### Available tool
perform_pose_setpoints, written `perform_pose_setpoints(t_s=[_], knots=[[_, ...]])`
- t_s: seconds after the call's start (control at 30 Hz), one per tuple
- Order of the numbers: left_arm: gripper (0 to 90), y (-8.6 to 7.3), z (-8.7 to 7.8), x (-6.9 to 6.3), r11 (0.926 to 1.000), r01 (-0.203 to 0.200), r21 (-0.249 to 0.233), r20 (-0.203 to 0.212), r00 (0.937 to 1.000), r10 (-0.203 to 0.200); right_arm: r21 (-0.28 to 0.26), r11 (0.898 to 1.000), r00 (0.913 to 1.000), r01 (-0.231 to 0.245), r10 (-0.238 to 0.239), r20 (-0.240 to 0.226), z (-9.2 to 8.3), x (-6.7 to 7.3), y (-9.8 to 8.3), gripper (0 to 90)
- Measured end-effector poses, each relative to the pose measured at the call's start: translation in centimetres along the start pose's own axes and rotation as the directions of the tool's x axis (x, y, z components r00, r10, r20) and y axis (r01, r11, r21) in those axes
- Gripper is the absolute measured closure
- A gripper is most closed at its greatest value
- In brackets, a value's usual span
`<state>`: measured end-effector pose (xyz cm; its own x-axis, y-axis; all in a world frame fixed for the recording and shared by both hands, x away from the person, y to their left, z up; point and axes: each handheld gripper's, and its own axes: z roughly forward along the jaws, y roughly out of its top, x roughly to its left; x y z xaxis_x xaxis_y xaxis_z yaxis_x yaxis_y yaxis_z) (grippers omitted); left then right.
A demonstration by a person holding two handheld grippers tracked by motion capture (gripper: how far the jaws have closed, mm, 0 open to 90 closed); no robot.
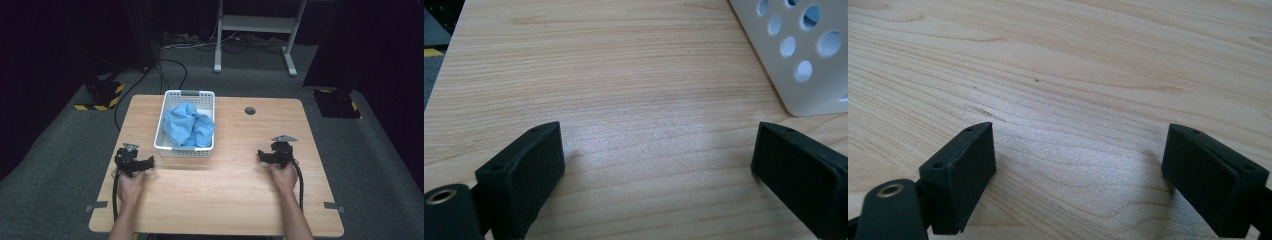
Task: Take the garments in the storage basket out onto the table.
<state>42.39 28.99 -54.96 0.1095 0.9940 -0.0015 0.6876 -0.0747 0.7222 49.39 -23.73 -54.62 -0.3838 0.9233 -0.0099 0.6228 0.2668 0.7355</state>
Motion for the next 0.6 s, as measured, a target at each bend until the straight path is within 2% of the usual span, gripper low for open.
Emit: perform_pose_setpoints(t_s=[0.6], knots=[[6.3,0.02,0.04,-0.01,1.0000,-0.001,0.001,-0.002,1.0000,0.001,0.002,1.000,1.0000,0.001,-0.001,-0.004,-0.05,0.09,-0.06,12.9]])
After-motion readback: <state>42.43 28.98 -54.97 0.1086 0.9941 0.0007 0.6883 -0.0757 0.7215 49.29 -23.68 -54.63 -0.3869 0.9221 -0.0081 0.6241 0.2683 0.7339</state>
